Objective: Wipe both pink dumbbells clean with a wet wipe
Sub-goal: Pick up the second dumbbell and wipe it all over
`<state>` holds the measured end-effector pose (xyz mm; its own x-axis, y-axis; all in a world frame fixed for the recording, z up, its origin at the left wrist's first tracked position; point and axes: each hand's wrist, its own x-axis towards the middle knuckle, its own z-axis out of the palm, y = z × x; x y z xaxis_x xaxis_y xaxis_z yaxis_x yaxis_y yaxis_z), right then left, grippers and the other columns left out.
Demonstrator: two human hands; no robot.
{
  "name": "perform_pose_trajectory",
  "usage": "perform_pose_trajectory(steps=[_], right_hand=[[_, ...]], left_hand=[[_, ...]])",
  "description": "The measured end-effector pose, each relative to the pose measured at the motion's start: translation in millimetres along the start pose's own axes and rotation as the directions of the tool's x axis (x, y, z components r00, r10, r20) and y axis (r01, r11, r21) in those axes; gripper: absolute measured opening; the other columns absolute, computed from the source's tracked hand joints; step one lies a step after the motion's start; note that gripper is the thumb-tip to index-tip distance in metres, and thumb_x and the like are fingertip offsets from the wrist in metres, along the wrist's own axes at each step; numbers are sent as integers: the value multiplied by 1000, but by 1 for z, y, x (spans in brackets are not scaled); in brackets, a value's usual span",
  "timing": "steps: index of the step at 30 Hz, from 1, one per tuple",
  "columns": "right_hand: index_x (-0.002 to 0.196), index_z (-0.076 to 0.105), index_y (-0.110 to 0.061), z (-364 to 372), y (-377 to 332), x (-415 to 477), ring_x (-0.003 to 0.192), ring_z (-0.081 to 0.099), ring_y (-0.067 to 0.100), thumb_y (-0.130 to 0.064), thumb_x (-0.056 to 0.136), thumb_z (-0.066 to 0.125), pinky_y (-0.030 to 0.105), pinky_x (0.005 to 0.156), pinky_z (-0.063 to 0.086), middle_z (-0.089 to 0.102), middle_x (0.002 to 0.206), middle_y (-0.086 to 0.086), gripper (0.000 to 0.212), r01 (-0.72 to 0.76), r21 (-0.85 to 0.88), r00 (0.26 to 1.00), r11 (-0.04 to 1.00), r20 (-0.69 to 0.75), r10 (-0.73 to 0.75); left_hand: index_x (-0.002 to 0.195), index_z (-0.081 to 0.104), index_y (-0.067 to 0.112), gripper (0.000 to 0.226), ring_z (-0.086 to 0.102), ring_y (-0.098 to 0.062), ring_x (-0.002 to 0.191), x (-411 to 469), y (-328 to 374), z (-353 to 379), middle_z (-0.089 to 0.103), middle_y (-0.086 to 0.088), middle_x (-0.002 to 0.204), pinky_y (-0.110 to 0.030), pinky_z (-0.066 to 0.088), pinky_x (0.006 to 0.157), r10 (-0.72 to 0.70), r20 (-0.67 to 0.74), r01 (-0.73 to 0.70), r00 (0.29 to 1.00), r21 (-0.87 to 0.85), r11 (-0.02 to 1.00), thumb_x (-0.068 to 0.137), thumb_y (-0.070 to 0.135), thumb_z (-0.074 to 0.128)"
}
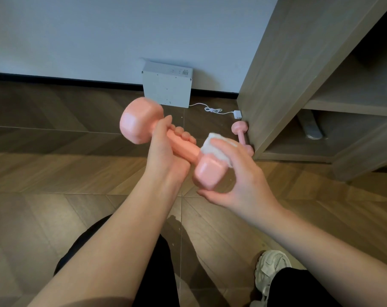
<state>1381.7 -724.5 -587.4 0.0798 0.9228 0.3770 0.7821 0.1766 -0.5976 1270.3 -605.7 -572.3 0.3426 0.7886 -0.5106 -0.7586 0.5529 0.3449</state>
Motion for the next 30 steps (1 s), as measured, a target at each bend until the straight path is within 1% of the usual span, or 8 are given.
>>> perform_pose_trajectory(steps=[3, 6, 9, 14, 18, 20, 25, 30], right_hand=[[133, 53, -19, -5, -5, 5, 124, 43, -16, -30, 63, 87, 2, 96, 32, 58, 128, -25, 78, -183, 422, 981, 888, 25, 190], [130, 57, -13, -2, -10, 1, 115, 52, -12, -35, 60, 82, 11, 92, 41, 63, 116, -29, 77, -291, 619, 952, 729, 114, 283], [126, 59, -26, -2, -20, -2, 123, 49, -5, -37, 63, 82, 16, 99, 39, 61, 125, -25, 68, -195, 490, 978, 850, 34, 205], [124, 62, -4, -10, -21, -6, 132, 49, 13, -17, 83, 77, 30, 111, 35, 59, 133, 6, 45, 135, 154, 990, 979, -48, -129], [133, 44, -29, -16, -18, -7, 119, 45, -15, -33, 76, 81, 5, 95, 34, 50, 125, -36, 68, -100, 249, 992, 963, 100, 77], [127, 47, -29, -19, -13, -4, 114, 49, -8, -42, 73, 80, 5, 88, 37, 52, 122, -30, 64, -141, 257, 982, 956, 162, 101], [122, 62, -11, -16, -10, -4, 122, 46, 1, -36, 73, 82, 9, 100, 32, 54, 126, 2, 58, 19, 144, 993, 989, 114, -36], [122, 60, -21, -15, -5, 2, 111, 53, 0, -48, 67, 84, 14, 92, 40, 60, 117, -10, 66, -12, 108, 973, 994, 229, -13]], left_hand=[[67, 48, 14, 28, 57, -14, 54, -3, 4, 4, 55, 0, 60, -26, 51, 57, 28, 143, -25, 989, -23, 999, 91, 21, 61], [64, 45, 18, 32, 46, -8, 43, -8, 8, 6, 44, 6, 50, -21, 47, 48, 56, 197, -56, 979, -9, 998, 92, 22, 59], [63, 38, 21, 34, 27, -7, 37, -9, 8, 6, 28, 9, 46, -19, 29, 38, 54, 169, -62, 984, 42, 997, 93, 21, 54], [65, 35, 21, 33, 24, -9, 40, -11, 5, 3, 25, 8, 49, -20, 27, 41, 63, 100, -76, 993, 122, 990, 92, 20, 54], [64, 33, 22, 35, 23, -9, 37, -10, 7, -1, 25, 8, 46, -21, 26, 40, 50, 120, -71, 991, 171, 983, 92, 18, 53], [64, 36, 21, 34, 24, -9, 36, -10, 9, -3, 27, 7, 46, -20, 29, 39, 42, 145, -73, 989, 219, 973, 93, 18, 54], [67, 41, 19, 29, 26, -9, 37, -8, 7, -3, 29, 6, 47, -20, 30, 39, 18, 133, -57, 991, 293, 954, 92, 17, 54], [62, 35, 20, 35, 23, -9, 36, -4, 2, -3, 26, 6, 46, -21, 26, 38, -39, 150, -11, 988, 321, 947, 92, 17, 53]])
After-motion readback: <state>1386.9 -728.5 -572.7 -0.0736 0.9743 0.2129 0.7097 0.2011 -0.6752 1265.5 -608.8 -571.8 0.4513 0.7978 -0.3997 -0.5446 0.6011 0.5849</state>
